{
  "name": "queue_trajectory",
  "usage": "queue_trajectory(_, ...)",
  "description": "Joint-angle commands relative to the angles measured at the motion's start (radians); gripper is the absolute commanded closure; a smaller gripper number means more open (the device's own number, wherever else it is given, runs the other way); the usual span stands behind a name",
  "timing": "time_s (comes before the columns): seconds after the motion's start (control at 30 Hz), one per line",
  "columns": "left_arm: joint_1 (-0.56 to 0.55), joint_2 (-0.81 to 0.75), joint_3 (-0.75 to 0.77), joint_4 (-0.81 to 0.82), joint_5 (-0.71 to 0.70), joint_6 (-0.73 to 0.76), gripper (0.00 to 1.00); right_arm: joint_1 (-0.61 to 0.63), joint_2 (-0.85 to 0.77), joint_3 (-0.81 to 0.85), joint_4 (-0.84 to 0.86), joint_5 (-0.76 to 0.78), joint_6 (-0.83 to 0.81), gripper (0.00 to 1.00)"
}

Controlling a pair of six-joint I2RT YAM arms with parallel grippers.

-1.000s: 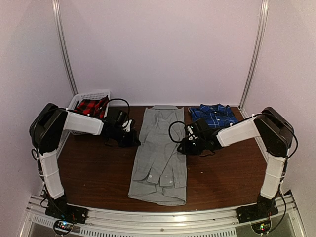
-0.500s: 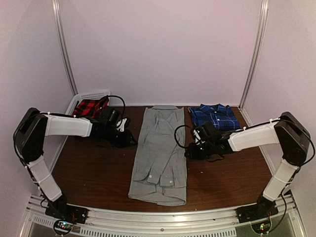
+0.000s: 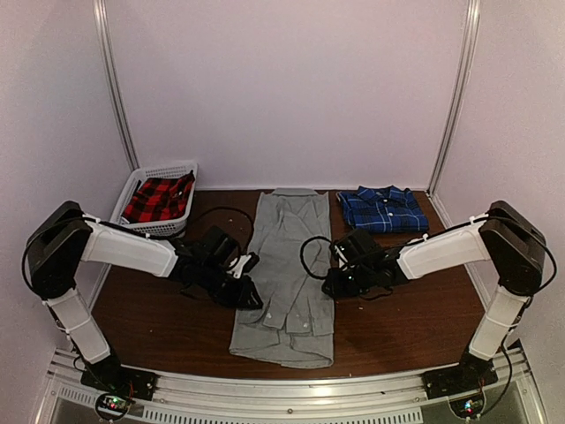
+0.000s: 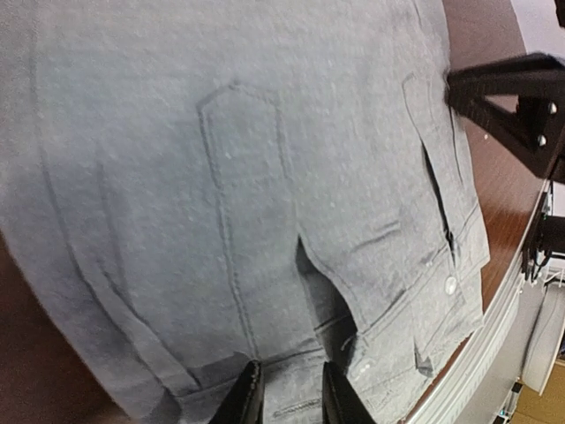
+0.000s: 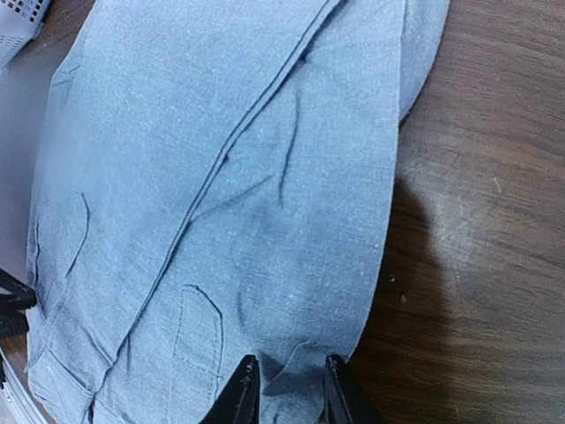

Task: Fold and stack the long sleeve shirts
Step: Adjust the rectangle-folded shirt at the center of the board.

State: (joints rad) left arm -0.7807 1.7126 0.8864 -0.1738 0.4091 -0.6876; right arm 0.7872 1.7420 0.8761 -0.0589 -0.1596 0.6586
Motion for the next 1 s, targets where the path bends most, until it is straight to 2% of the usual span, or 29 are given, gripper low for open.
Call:
queue_trajectory(0.0, -0.072, 0.022, -0.033, 0.065, 0.018, -0.056, 0.76, -0.002, 0.004, -0.019, -0.027, 0.068, -0.017, 0.74)
queue_trajectory(0.17, -0.14, 0.045, -0.061, 0.1, 0.017, -0.114, 0.77, -0.006, -0.005, -0.028, -0.039, 0.067, -0.029, 0.73)
queue_trajectory(0.4, -0.155, -0.009, -0.065, 0.091, 0.012, -0.15, 0.77, -0.004, -0.079, -0.035, -0.092, 0.058, -0.045, 0.7)
queue_trajectory(0.53, -0.16, -0.06, -0.053, 0.054, 0.0, -0.153, 0.77, 0.008, -0.158, -0.092, -0.105, 0.029, -0.027, 0.69)
queue_trajectory(0.7, -0.149, -0.165, -0.07, -0.044, -0.092, -0.142, 0.74, 0.062, -0.247, -0.195, -0.085, -0.029, 0.041, 0.68)
queue_trajectory(0.97, -0.07, -0.241, -0.192, -0.008, -0.043, -0.132, 0.72, 0.12, -0.36, -0.326, -0.001, -0.108, 0.168, 0.67)
